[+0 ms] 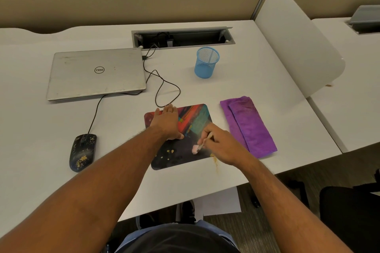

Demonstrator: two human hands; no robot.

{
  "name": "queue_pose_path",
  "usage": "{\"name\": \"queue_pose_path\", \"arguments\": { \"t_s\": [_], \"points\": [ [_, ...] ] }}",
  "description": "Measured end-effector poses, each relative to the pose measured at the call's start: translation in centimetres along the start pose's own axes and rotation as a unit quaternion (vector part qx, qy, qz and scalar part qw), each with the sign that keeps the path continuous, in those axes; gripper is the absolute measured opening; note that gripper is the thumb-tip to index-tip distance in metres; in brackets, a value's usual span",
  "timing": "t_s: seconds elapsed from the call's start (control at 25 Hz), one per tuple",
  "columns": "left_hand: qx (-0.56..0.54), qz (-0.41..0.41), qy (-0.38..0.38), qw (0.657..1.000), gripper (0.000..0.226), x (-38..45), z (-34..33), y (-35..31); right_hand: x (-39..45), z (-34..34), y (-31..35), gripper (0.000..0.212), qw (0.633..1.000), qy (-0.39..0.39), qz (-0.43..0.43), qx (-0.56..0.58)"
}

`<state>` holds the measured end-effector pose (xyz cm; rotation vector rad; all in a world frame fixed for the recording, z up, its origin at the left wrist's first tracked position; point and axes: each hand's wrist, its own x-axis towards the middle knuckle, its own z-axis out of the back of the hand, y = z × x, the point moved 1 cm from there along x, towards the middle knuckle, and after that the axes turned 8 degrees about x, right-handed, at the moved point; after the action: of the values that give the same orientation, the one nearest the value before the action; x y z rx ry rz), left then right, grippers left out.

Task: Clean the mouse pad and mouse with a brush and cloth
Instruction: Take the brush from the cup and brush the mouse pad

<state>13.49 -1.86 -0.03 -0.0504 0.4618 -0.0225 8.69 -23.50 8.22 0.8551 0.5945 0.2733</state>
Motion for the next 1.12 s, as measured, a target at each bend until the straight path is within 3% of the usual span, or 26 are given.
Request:
{"name": "queue_pose_path", "arguments": {
  "t_s": [0.16, 0.24, 0.36, 0.48, 0.6, 0.72, 0.92, 1.12],
  "points": [
    [0.000, 0.000, -0.003, 1.000, 0.123, -0.1, 0.0, 0.0, -0.6, 2.0, -1.1, 0.011, 0.996, -0.032, -0.015, -0.086],
    [-0.001, 0.000, 0.001, 1.000, 0.123, -0.1, 0.1, 0.0, -0.9, 2.4, -0.8, 0.014, 0.998, -0.055, -0.003, -0.039],
    [0.006, 0.001, 0.002, 1.000, 0.123, -0.2, 0.2, -0.1, -0.9, 0.5, 0.5, 0.017, 0.999, 0.003, 0.011, 0.032],
    [0.012, 0.002, 0.002, 1.000, 0.123, -0.3, 0.3, -0.3, -0.6, -0.6, 0.3, 0.016, 0.998, 0.037, 0.004, -0.057],
    [0.003, 0.000, 0.004, 1.000, 0.121, -0.3, 0.4, -0.2, -0.2, 1.2, -0.7, 0.008, 0.996, -0.034, -0.013, -0.083],
    [0.003, -0.002, 0.003, 1.000, 0.123, -0.4, 0.4, -0.2, -0.5, 2.6, -1.7, 0.008, 0.989, -0.141, -0.026, 0.031],
    [0.002, -0.002, 0.000, 1.000, 0.122, -0.4, 0.4, -0.2, -1.3, 2.8, -3.4, 0.009, 0.988, -0.129, -0.081, -0.016],
    [0.004, -0.001, 0.001, 1.000, 0.123, -0.3, 0.3, -0.2, -1.7, 4.1, -3.1, 0.007, 0.978, -0.188, -0.062, 0.061]
  ]
}}
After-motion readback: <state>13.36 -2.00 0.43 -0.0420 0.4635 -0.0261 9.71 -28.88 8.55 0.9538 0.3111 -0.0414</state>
